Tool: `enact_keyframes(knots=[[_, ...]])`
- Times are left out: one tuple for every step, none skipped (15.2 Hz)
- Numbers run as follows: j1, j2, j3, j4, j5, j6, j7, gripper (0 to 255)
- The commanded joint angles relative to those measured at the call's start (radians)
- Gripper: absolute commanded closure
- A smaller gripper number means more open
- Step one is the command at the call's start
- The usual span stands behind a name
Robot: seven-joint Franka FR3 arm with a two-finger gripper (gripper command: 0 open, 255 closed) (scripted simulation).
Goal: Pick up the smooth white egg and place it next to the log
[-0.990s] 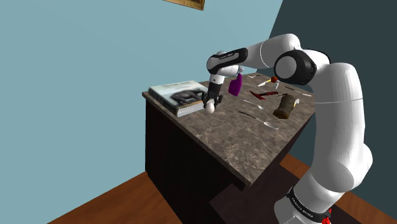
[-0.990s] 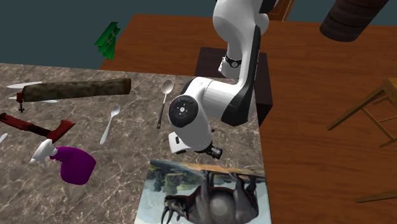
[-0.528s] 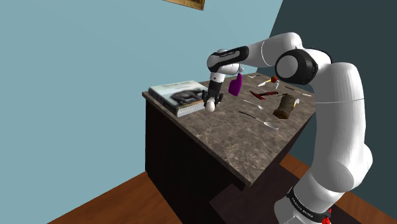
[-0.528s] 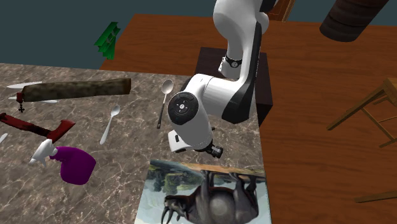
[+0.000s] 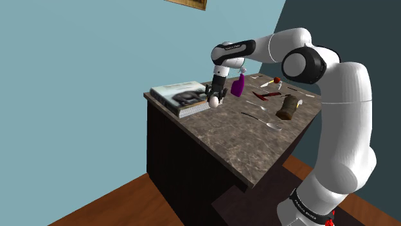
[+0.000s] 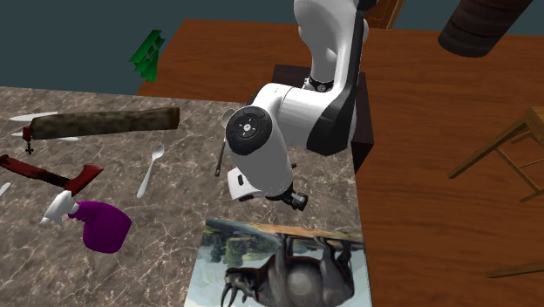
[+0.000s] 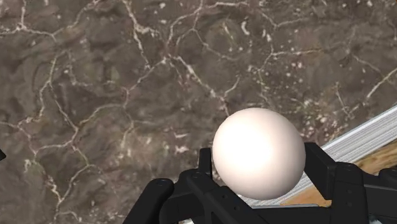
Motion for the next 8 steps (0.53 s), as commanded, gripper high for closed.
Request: enact_keyframes(knots=[[-0.001, -0.005, -0.001, 0.021, -0.002, -0.026, 0.004, 255], [-0.001, -0.008, -0.001, 0.029, -0.003, -0.037, 0.006, 255], [-0.001, -0.012, -0.001, 0.037, -0.003, -0.049, 0.008, 255], [-0.001, -0.015, -0.001, 0.046, -0.004, -0.06, 0.01, 255], [-0.002, -0.018, -0.002, 0.054, -0.005, -0.072, 0.011, 255], [-0.002, -0.021, -0.002, 0.063, -0.006, -0.084, 0.013, 255], [-0.002, -0.024, -0.002, 0.073, -0.006, -0.095, 0.015, 255], [-0.003, -0.026, -0.002, 0.083, -0.007, -0.107, 0.017, 255]])
